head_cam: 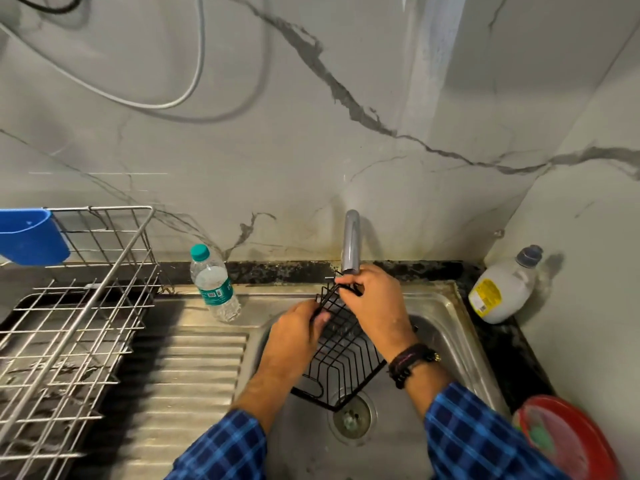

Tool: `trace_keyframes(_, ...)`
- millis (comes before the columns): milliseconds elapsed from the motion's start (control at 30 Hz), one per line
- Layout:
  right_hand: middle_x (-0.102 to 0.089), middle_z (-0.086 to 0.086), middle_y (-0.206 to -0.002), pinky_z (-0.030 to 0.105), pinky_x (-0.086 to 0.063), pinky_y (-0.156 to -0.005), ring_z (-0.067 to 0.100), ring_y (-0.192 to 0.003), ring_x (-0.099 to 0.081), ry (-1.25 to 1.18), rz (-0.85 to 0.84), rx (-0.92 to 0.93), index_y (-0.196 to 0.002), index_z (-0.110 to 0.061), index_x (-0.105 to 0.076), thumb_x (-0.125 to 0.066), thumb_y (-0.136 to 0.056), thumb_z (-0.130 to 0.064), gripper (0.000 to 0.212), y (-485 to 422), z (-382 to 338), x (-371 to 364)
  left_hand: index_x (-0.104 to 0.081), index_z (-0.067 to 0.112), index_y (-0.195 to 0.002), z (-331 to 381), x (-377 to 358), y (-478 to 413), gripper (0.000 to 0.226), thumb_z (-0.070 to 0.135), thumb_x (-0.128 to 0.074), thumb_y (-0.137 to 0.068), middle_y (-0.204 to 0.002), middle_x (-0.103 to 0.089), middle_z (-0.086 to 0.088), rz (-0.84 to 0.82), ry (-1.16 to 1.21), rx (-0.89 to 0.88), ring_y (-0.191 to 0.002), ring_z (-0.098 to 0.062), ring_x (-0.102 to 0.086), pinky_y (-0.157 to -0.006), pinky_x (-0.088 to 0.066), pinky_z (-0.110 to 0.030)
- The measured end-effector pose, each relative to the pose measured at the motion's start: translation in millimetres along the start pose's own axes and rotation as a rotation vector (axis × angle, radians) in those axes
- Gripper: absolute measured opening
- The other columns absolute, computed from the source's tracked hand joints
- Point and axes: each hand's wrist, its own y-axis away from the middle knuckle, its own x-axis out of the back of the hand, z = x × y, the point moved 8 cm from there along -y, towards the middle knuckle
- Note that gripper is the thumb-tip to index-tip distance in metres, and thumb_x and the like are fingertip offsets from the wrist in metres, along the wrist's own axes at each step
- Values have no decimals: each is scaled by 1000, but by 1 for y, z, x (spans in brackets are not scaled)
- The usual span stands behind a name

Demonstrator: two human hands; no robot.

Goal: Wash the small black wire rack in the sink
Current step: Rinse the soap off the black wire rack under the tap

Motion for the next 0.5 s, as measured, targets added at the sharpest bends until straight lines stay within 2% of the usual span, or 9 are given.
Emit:
trace_keyframes(67, -69, -6, -100, 1, -40, -85, -3, -87, -55, 17, -68, 51, -102, -20, -79, -76, -85, -17, 18, 0, -5, -1, -63, 14, -109, -8, -4, -4, 43, 51, -43, -102, -95, -72, -6, -46, -92, 44, -87, -30, -68, -75, -55, -45)
trace_keyframes(167, -68, -9, -109, 24, -42, -100, 6, -108, -52, 188, -108, 152, -110, -24, -75, -70, -90, -30, 21, 4, 7, 6, -58, 22, -99, -29, -6, 1, 39, 53, -33, -103, -90, -72, -1, -57, -64, 159, -81, -22, -71, -70, -60, -46)
trace_keyframes(233, -66, -9, -123, 33, -45, -104, 11, -121, -53, 231, -117, 55, -126, -29, -67, -62, -96, -32, 31, 9, 42, 11, -54, 29, -96, -51, -6, 10, 28, 46, -33, -105, -106, -73, -1, 4, 200, 320, -85, -14, -73, -68, -62, -40)
trace_keyframes(267, -63, -8, -130, 32, -47, -102, 12, -123, -55, 143, -120, -57, -136, -31, -60, -59, -98, -32, 38, 14, 60, 15, -53, 29, -98, -58, -8, 15, 26, 43, -33, -106, -118, -70, -3, 36, 377, 385, -88, -14, -75, -67, -62, -36)
trace_keyframes(367, -59, -15, -128, 10, -46, -85, 7, -118, -59, -142, -97, -294, -151, -36, -38, -55, -100, -34, 53, 33, 86, 11, -56, 13, -121, -71, -26, 33, 38, 38, -32, -107, -135, -61, -8, 157, 865, 563, -98, -21, -75, -69, -60, -34)
trace_keyframes(400, -57, -19, -128, 9, -44, -86, 8, -122, -57, -242, -143, -339, -151, -38, -36, -54, -100, -36, 54, 40, 85, 2, -55, 10, -129, -71, -33, 39, 42, 37, -31, -108, -136, -61, -7, 191, 1004, 633, -100, -21, -75, -74, -60, -36)
trace_keyframes(467, -42, -22, -145, 19, -37, -104, 5, -139, -38, -326, -259, -319, -151, -37, -34, -54, -99, -41, 56, 56, 75, -17, -52, 10, -136, -70, -49, 49, 44, 37, -32, -109, -135, -64, -6, 229, 1219, 740, -103, -21, -74, -84, -59, -40)
trace_keyframes(500, -32, -22, -152, 20, -30, -110, 0, -142, -28, -254, -278, -257, -152, -34, -33, -56, -99, -39, 59, 62, 72, -21, -50, 10, -138, -68, -54, 53, 44, 38, -33, -109, -134, -64, -6, 236, 1282, 767, -103, -21, -74, -89, -57, -44)
